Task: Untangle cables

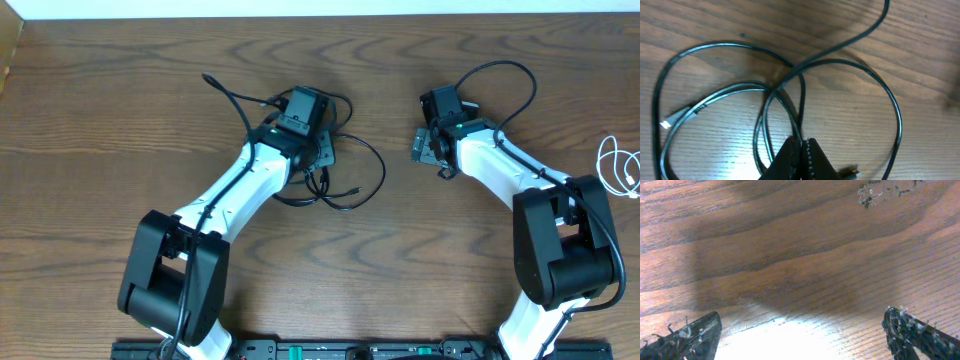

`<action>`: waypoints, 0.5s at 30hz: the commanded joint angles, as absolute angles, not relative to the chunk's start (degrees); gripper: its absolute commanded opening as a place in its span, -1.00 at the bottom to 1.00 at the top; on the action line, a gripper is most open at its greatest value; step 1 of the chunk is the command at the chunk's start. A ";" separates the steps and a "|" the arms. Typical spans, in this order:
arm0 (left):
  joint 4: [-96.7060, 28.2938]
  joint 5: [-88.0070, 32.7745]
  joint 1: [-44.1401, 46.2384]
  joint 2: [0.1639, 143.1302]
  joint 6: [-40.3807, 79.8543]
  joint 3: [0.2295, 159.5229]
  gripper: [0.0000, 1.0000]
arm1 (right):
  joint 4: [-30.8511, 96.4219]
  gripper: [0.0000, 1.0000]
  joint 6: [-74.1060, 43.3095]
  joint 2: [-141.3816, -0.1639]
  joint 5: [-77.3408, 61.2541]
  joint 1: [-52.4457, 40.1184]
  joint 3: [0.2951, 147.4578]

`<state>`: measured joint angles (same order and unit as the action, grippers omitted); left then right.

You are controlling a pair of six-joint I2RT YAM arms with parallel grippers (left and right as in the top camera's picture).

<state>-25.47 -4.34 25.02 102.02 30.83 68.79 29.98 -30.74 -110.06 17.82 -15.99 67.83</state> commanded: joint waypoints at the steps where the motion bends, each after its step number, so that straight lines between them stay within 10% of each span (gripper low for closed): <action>1: -25.12 -3.36 25.32 103.13 32.01 68.18 -0.81 | 30.02 0.99 -30.13 -110.61 18.94 -16.23 68.53; 7: -24.71 1.67 25.32 103.13 31.99 68.18 -0.35 | 30.00 0.99 -30.13 -110.61 18.94 -16.23 68.53; 12: -24.75 7.09 25.32 103.13 31.77 68.18 -0.36 | 30.00 0.98 -30.13 -110.61 18.92 -16.27 68.53; 15: -24.71 7.14 25.32 103.13 31.79 68.18 -0.74 | 30.00 0.99 -30.13 -110.63 18.94 -16.27 68.53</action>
